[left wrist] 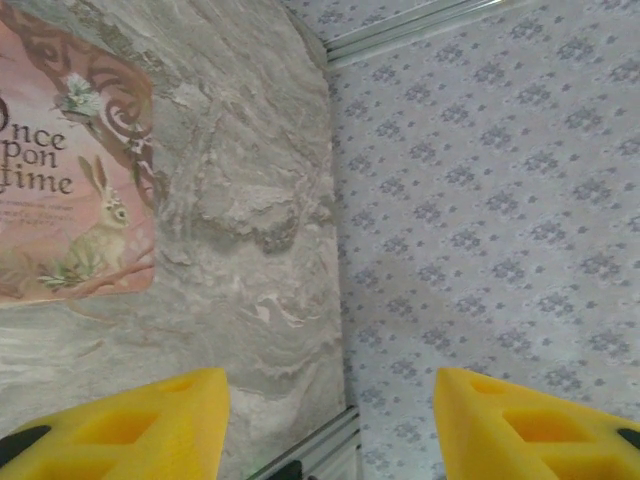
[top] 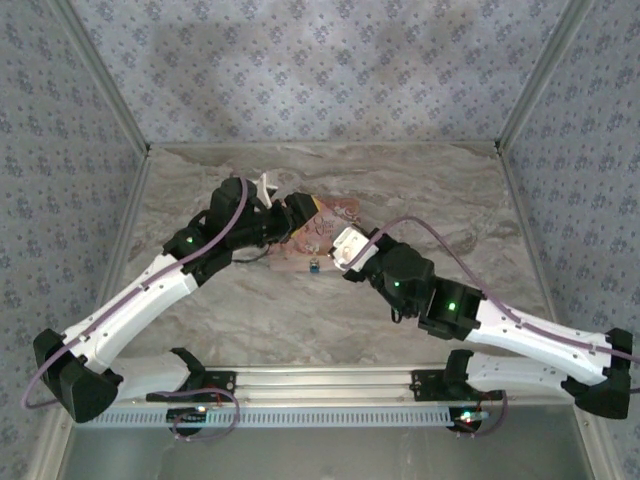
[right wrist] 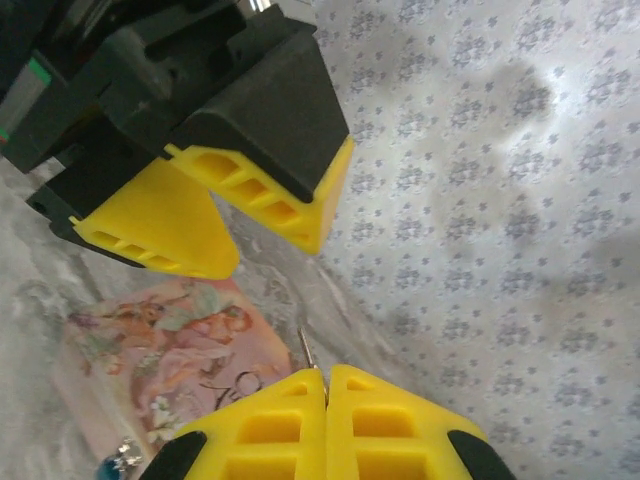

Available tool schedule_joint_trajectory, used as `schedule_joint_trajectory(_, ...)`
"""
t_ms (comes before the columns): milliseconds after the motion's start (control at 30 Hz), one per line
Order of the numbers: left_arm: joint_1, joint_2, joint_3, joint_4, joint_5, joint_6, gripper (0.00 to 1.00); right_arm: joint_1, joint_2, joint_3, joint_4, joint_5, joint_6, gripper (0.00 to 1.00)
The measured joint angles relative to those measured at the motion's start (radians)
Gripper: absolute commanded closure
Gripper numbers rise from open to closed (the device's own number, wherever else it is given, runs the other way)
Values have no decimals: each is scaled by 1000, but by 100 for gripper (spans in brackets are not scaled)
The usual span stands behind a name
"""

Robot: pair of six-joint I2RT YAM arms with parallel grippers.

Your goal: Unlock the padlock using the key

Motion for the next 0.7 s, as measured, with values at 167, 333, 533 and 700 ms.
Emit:
schedule_joint_trajectory(167, -10, 5, 0, 54, 29, -55, 45, 20, 25, -5, 77, 49, -76, 100)
schedule_joint_trajectory(333, -34, 26, 0, 95, 54, -97, 51, 22, 46, -5, 121, 68, -113, 100)
schedule_joint_trajectory(533, -48, 39, 0, 133, 74, -135, 59, 23, 69, -6, 140, 79, -140, 100)
schedule_joint_trajectory(700, -55, 39, 0, 152, 81, -151, 65, 23, 74, -15, 156, 93, -163, 100)
